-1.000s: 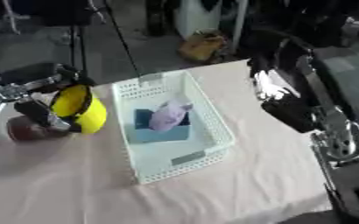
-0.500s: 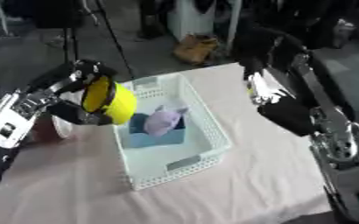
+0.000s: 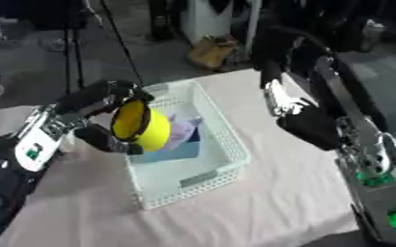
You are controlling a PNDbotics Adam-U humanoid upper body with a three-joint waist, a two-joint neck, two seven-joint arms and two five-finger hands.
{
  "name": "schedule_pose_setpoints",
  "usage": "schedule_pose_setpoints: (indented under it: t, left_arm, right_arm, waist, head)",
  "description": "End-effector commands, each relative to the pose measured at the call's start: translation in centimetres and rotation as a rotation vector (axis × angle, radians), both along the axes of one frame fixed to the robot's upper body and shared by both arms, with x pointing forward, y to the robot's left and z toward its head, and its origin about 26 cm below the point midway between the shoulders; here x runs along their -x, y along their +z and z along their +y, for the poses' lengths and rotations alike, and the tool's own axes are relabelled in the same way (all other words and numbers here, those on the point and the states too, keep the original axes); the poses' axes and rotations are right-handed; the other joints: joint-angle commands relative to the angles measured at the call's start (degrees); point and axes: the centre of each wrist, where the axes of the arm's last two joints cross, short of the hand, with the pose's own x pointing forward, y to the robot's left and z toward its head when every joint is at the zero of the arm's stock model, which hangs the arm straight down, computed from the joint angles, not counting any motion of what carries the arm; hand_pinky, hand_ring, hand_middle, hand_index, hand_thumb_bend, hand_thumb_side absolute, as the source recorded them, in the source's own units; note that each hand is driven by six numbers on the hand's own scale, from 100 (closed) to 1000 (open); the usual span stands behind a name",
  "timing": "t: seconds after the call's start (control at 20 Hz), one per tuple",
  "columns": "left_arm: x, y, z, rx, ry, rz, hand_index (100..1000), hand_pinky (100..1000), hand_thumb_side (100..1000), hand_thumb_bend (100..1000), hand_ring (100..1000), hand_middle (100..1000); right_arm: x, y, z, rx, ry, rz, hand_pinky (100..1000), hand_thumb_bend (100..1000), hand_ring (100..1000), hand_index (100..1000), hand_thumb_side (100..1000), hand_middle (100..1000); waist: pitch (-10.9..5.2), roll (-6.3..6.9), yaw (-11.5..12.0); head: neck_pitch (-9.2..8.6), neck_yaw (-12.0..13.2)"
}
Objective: Pick up objects on the table and place them in the box.
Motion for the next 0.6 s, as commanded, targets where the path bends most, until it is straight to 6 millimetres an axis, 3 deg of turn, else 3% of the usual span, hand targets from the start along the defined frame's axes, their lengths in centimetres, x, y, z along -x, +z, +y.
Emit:
schedule_pose_setpoints:
  t: [0.05,0.1,0.15,0.2,0.25,0.3,0.35,0.4,0.45,0.6]
  left_arm:
    - [0.23,1.52,-0.42,-0.087,-0.041,-0.097,763,490,391,774,670,661]
    - [0.33,1.65,-0.51,-0.122,-0.051,-0.121,767,504,404,776,677,669]
    - [0.43,1.8,-0.58,-0.159,-0.06,-0.146,791,645,528,810,745,743]
    - [0.52,1.91,-0.61,-0.187,-0.066,-0.168,791,645,528,810,745,743]
    - [0.58,2.04,-0.62,-0.208,-0.069,-0.188,838,785,709,842,829,828]
    - [0.65,2.17,-0.63,-0.223,-0.069,-0.207,838,785,709,842,829,828]
    - [0.7,2.26,-0.64,-0.231,-0.066,-0.223,873,863,835,850,887,890]
    - [0.73,2.34,-0.64,-0.236,-0.063,-0.239,873,863,835,850,887,890]
    - [0.74,2.34,-0.65,-0.236,-0.06,-0.252,902,895,923,823,915,927]
    - [0.75,2.38,-0.65,-0.217,-0.058,-0.283,933,932,1000,746,939,960]
  right_arm:
    - [0.38,1.01,0.13,0.0,0.02,-0.034,580,100,653,895,515,786]
    - [0.38,0.99,0.11,0.0,0.019,-0.033,580,100,653,895,515,786]
    - [0.38,0.97,0.08,0.0,0.018,-0.032,580,100,653,895,515,786]
    - [0.37,0.95,0.06,0.0,0.017,-0.031,580,100,653,895,515,786]
    - [0.37,0.93,0.05,0.0,0.016,-0.03,580,100,653,895,516,785]
    - [0.37,0.91,0.03,0.0,0.015,-0.03,580,100,653,895,516,785]
    - [0.37,0.89,0.03,0.0,0.015,-0.029,580,100,653,895,517,785]
    - [0.38,0.87,0.03,0.001,0.015,-0.029,580,100,653,895,517,785]
    - [0.38,0.86,0.02,0.001,0.015,-0.028,580,100,653,895,517,785]
    - [0.37,0.82,0.01,0.001,0.014,-0.027,580,100,653,895,517,785]
  waist:
    - [-0.8,-0.1,-0.09]
    - [-0.81,-0.07,-0.1]
    - [-0.83,-0.05,-0.1]
    - [-0.84,-0.04,-0.09]
    - [-0.87,-0.01,-0.07]
    - [-0.88,0.01,-0.06]
    - [-0.9,0.03,-0.05]
    - [-0.92,0.04,-0.05]
    - [-0.93,0.05,-0.06]
    - [-0.95,0.03,-0.08]
  head:
    - [-0.59,-0.06]
    - [-0.58,-0.11]
    - [-0.55,-0.12]
    - [-0.53,-0.13]
    - [-0.52,-0.15]
    - [-0.51,-0.18]
    - [-0.5,-0.2]
    - [-0.5,-0.22]
    - [-0.5,-0.23]
    - [-0.51,-0.24]
